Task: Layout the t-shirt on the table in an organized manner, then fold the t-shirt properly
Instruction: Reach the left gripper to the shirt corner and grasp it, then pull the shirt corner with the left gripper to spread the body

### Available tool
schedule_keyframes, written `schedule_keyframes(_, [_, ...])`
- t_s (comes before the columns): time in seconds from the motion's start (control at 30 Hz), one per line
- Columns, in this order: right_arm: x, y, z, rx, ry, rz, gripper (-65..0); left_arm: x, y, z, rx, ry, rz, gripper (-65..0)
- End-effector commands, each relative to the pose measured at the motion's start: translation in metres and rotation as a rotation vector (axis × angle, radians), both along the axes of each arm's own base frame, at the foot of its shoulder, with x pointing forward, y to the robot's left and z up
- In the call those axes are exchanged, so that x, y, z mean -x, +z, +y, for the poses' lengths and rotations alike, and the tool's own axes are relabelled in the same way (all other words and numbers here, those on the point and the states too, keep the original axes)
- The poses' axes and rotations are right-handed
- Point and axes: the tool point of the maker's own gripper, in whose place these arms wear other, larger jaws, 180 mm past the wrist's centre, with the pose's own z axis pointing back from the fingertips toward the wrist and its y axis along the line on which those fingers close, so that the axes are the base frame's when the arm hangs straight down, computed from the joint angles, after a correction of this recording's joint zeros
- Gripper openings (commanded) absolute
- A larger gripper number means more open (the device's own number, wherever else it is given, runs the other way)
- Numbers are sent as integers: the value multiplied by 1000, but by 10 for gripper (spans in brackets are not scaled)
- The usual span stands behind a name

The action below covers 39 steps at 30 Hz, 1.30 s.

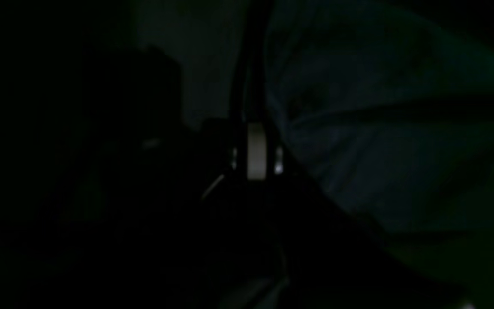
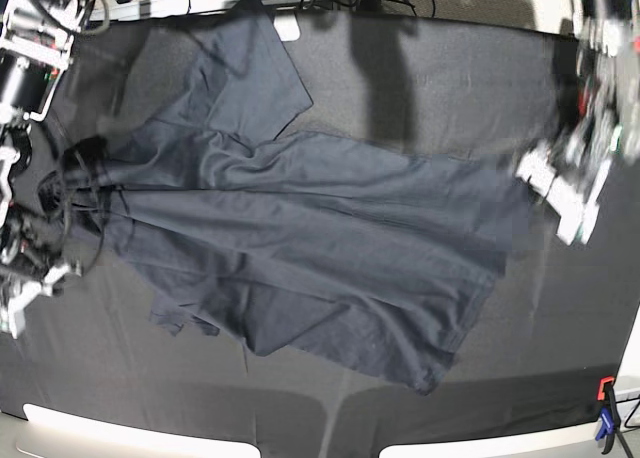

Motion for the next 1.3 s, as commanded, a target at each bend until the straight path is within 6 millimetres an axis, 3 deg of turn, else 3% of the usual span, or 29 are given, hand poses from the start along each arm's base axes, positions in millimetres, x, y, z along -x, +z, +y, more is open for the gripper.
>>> schedule_keyframes(0.0, [-12,26,-3,10,15,-77,-469,6,9,19,-60,23,-9,-650])
schedule_keyframes(0.13, [-15,25,11,-29,67,-90,-469,30,32,45,-105,82,-65,-650])
schedule_keyframes(0.27, [-15,23,16,-36,76,-89,-469,59,33,65,-141,139,-33,-650])
schedule_keyframes(0.47, [-15,23,16,-36,76,-89,-469,104,15,67,-159,134,77,-650])
schedule_keyframes(0.67, [-15,23,16,-36,77,-89,-469,117,14,66,-228,129,110,-650])
schedule_keyframes(0.83, [-15,23,16,-36,76,-89,-469,117,32,65,-297,128,76,-650])
schedule_keyframes(1.0, [-15,23,16,-37,77,-89,-469,92,68,53,-318,88,-59,-637])
schedule_keyframes(1.13, [-15,23,16,-38,76,-88,-469,64,105,42,-327,56,-253,-390])
schedule_keyframes(1.27, [-13,19,17,-42,75,-69,-469,46,117,45,-338,70,-287,-367])
